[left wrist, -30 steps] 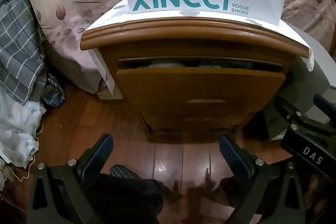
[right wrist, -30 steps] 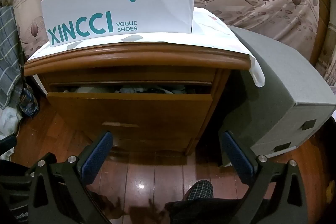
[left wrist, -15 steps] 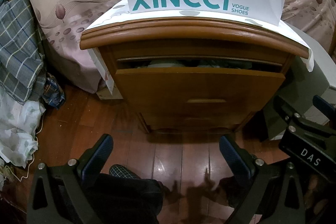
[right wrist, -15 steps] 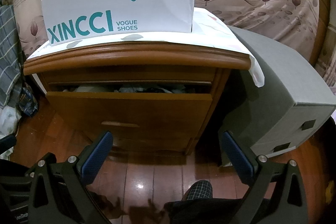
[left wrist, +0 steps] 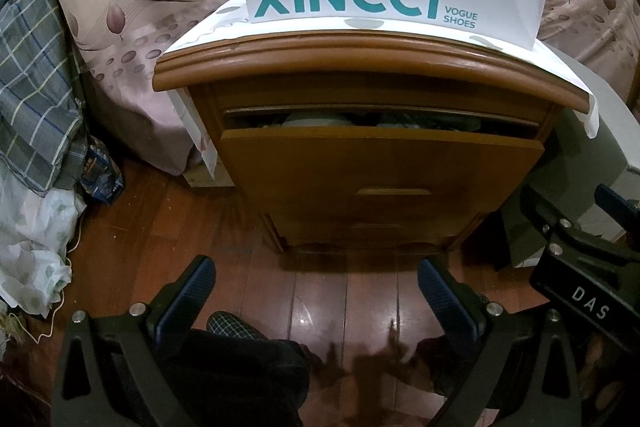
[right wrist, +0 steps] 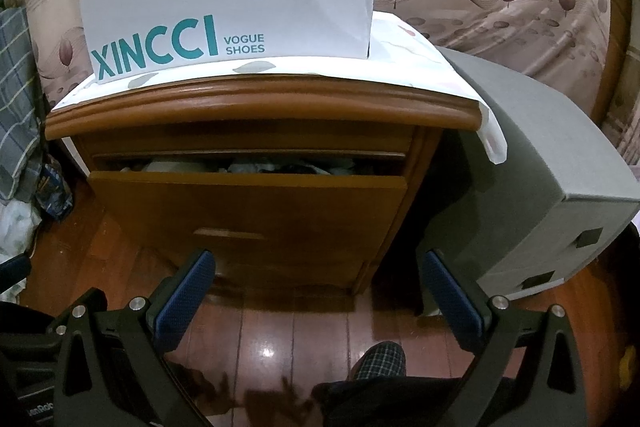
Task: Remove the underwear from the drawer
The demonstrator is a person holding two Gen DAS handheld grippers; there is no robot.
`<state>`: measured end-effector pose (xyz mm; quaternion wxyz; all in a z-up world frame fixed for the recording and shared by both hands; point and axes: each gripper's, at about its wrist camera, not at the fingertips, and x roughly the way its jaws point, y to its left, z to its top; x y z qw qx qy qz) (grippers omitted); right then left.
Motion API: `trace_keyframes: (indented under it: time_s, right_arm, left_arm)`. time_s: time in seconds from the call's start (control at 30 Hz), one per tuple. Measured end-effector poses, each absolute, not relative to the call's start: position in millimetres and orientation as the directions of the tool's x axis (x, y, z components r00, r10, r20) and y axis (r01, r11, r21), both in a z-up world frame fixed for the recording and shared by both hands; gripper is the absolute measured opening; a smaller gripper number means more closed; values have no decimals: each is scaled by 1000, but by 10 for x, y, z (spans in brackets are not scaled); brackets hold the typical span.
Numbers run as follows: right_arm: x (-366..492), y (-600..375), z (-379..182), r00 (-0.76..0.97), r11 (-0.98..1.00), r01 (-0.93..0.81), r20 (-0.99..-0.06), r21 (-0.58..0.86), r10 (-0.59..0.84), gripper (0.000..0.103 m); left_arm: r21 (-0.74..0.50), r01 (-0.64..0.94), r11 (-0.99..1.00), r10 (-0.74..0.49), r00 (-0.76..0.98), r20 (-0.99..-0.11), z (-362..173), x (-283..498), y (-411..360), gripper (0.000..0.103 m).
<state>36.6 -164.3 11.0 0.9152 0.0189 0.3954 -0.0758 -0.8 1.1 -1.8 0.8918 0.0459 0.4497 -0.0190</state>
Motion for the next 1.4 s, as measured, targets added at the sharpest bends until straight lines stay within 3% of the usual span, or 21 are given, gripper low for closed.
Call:
trace_keyframes:
  time_s: [1.4]
  right_arm:
    - [366, -1660, 108, 666, 988, 157, -738, 2, -104, 103]
  left_arm:
    - [67, 74, 995, 11, 589, -808, -34, 0, 27, 103]
